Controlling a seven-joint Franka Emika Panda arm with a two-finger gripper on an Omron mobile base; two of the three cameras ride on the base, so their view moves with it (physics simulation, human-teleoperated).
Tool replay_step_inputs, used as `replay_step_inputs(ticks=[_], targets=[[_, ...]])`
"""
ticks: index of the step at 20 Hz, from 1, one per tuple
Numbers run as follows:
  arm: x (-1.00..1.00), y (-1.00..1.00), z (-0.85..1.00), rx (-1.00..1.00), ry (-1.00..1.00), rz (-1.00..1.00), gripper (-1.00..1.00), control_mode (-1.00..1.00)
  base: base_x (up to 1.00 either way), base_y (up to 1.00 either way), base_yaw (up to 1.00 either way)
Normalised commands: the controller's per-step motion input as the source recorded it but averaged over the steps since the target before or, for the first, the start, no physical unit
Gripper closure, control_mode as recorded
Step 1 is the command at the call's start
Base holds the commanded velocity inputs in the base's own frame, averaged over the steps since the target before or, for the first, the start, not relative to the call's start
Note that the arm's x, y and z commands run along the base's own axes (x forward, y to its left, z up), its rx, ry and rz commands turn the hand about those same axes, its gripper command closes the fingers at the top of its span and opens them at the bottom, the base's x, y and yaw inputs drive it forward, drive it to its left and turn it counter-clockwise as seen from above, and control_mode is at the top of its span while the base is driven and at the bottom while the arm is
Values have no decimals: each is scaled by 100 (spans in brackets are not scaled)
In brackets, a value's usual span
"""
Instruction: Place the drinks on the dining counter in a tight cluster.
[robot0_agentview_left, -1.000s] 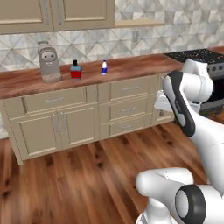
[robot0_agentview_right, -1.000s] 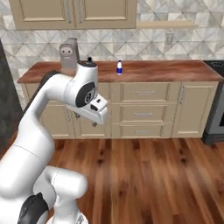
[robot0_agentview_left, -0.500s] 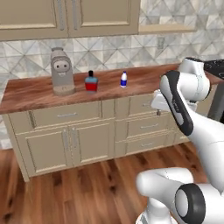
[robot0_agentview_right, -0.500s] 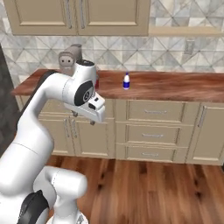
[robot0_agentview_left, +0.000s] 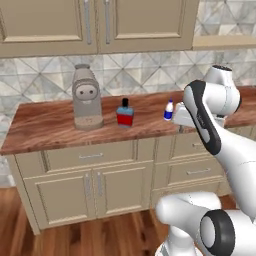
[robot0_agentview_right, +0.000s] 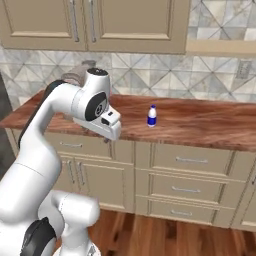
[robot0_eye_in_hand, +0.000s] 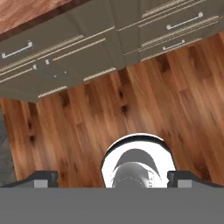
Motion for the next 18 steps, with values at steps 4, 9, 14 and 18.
replay_step_inputs(ticks=[4,9,14,18], targets=[[0,0,0,0,0,0,-100,100,100,-2,19],[0,0,0,0,0,0,-100,100,100,0,17],[0,0,0,0,0,0,-100,100,100,0,18],[0,0,0,0,0,0,-100,100,99,1,11]])
